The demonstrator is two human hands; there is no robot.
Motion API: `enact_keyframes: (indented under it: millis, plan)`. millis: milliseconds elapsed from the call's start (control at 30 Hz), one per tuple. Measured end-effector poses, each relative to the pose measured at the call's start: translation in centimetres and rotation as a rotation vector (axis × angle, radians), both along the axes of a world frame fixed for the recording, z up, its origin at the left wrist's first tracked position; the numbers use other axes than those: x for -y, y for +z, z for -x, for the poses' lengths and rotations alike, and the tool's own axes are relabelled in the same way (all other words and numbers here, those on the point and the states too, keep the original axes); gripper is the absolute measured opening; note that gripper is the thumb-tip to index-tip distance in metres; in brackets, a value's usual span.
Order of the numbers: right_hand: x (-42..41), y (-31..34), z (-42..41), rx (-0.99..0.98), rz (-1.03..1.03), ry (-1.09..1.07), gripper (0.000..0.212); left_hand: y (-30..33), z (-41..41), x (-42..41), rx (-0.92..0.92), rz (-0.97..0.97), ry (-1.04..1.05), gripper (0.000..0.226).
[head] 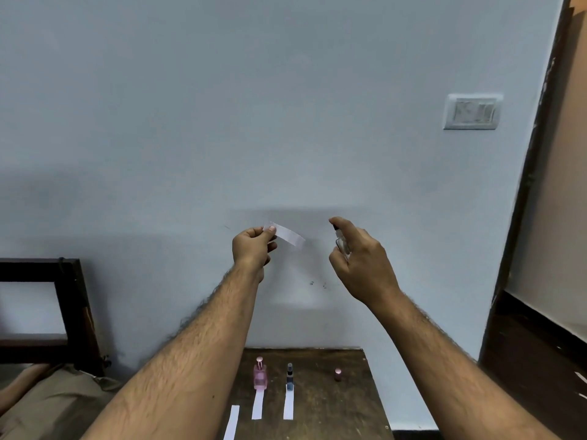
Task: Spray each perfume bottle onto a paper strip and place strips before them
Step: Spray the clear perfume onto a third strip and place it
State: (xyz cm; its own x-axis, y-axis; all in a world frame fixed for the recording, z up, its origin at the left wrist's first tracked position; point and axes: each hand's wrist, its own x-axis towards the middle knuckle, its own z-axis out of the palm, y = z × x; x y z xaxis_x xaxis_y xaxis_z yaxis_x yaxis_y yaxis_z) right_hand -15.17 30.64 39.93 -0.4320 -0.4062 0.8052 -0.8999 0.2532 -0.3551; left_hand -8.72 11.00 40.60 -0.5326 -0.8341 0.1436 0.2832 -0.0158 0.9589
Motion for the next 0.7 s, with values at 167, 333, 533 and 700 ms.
enact_keyframes:
  millis: [167,333,533,700]
  plan:
    - [0.0,-0.6,-0.6,-0.002,0.003,0.023,0.046,-0.8,0.5,-0.6,-0.011,-0.056,-0.018,0.007]
    - [0.0,-1.0,-0.7,-0.019,-0.015,0.005,0.045,-1.1,0.9,-0.9,0.009,-0.051,-0.019,0.007]
    - [0.0,-1.0,-0.3,-0.024,-0.026,-0.012,0.045,-1.3,1.2,-0.9,0.026,-0.04,-0.027,0.012]
    - [-0.1,-1.2,0.0,-0.018,-0.029,-0.031,0.043,-1.7,1.3,-0.9,0.042,-0.036,-0.026,0.011]
